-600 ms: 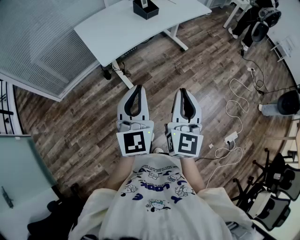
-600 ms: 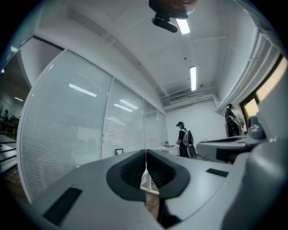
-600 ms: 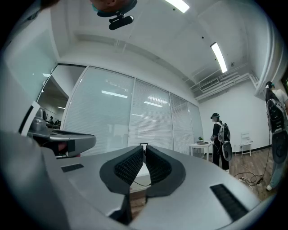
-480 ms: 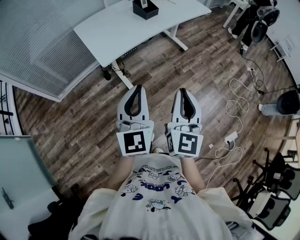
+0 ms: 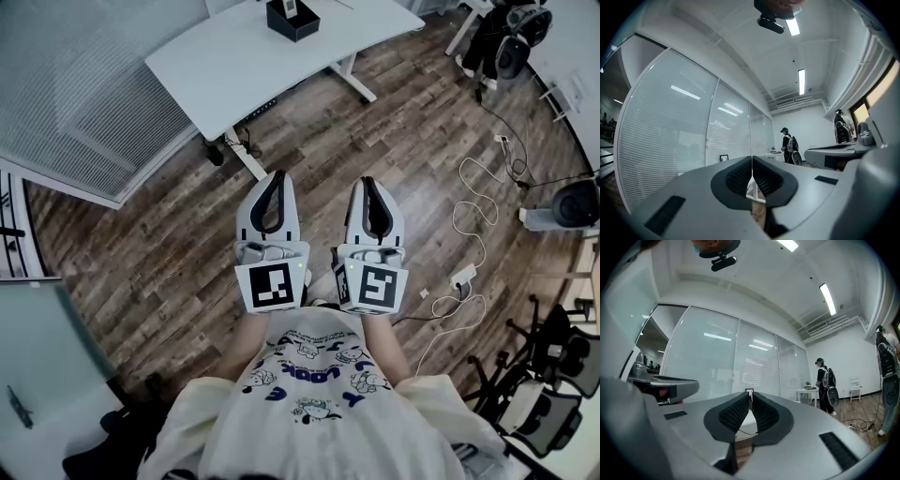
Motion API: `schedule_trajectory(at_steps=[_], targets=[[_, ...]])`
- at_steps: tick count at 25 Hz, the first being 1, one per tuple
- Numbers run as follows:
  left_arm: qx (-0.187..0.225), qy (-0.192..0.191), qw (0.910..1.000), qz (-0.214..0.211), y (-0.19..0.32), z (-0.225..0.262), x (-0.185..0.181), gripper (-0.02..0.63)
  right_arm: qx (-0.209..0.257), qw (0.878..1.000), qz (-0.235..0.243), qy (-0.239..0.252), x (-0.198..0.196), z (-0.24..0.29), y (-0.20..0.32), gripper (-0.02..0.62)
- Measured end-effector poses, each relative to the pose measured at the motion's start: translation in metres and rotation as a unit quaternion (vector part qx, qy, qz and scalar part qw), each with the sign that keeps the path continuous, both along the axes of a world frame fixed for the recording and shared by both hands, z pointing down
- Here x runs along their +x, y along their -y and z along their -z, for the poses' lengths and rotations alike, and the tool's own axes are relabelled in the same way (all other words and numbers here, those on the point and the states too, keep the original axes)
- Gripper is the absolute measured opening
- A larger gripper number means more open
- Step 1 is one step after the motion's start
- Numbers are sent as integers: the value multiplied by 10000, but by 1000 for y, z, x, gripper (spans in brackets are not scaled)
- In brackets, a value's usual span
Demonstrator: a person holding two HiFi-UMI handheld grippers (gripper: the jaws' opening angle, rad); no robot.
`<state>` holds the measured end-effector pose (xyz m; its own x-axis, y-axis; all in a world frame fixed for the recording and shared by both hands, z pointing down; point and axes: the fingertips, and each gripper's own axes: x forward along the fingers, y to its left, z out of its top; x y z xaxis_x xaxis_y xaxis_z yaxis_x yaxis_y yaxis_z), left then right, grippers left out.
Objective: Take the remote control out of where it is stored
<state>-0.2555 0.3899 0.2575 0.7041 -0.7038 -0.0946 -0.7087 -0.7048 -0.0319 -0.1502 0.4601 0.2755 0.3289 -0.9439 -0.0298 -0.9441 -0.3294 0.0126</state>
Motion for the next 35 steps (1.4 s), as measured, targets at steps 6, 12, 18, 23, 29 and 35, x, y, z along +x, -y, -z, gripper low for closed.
schedule_trajectory(at_steps=[6, 12, 18, 23, 29, 35], targets=[[33, 2, 10000, -69, 24, -2, -6, 17, -22, 10000, 8, -36, -8, -4, 26, 42], [-32, 19, 9999, -126, 43, -6, -5, 17, -99, 9999, -12, 28, -10, -10, 45, 41], [-152, 99, 9998, -76, 65, -12, 7, 17, -208, 9997, 60, 89, 1, -15, 68, 41], [-185, 85, 9997, 101, 94, -16, 28, 17, -263, 9993, 273, 78, 23, -20, 98, 42], [-218, 130, 9993, 288, 130, -20, 66, 17, -231, 9990, 365, 122, 72, -19, 139, 41], [-250, 134, 9977, 613, 173, -22, 117, 17, -302, 9967, 753, 93, 123, -21, 187, 41]])
